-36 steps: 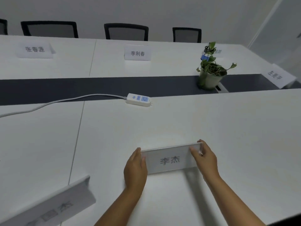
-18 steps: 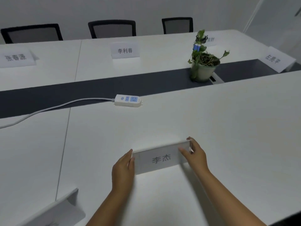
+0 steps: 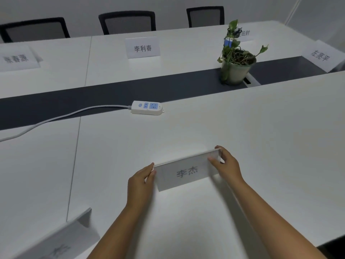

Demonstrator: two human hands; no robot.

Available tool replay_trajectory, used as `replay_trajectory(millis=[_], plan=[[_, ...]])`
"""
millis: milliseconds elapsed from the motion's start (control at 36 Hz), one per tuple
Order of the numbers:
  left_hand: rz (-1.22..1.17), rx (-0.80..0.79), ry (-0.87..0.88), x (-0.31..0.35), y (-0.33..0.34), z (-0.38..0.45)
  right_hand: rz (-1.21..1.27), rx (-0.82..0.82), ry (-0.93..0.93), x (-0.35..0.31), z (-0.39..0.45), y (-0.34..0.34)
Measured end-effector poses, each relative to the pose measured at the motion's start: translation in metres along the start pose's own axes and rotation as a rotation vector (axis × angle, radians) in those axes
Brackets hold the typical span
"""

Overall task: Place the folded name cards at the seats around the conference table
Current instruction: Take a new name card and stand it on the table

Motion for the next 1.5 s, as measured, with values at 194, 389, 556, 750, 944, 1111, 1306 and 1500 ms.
replay_trajectory(millis=[194,389,556,750,944,1111,1306,1500], plan=[[0.042,0.009,0.051,0.003,0.002,0.006,-0.024,0.003,-0.005,0.001,0.002,-0.001],[0.05,0.028,0.055,0.005,0.004,0.012,-0.032,0.01,-0.012,-0.001,0.011,0.001],[0.015,0.051,0.011,0.007,0.007,0.02,-0.024,0.014,-0.017,-0.004,0.017,0.004],[-0.006,0.06,0.005,0.007,0.008,0.022,-0.026,0.021,-0.008,-0.004,0.02,0.004],[-0.004,0.05,-0.004,0.01,0.008,0.022,-0.029,0.021,0.009,-0.002,0.02,0.005],[0.05,0.056,0.007,0.009,0.011,0.024,-0.05,0.022,0.025,-0.003,0.019,0.004],[0.122,-0.014,-0.047,0.008,0.01,0.023,-0.107,0.016,0.05,-0.006,0.013,0.003],[-0.036,0.103,0.038,0.023,-0.044,-0.041,-0.048,0.264,-0.074,-0.035,-0.048,0.02]])
Point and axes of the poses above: each hand's wrist, its own z-axis towards the middle knuckle, its own y-axis out of the palm, x = y × z, the point moved 3 cm from there along z, towards the middle knuckle, and after that the axes turned 1 degree about -z, right-handed, at the moved point
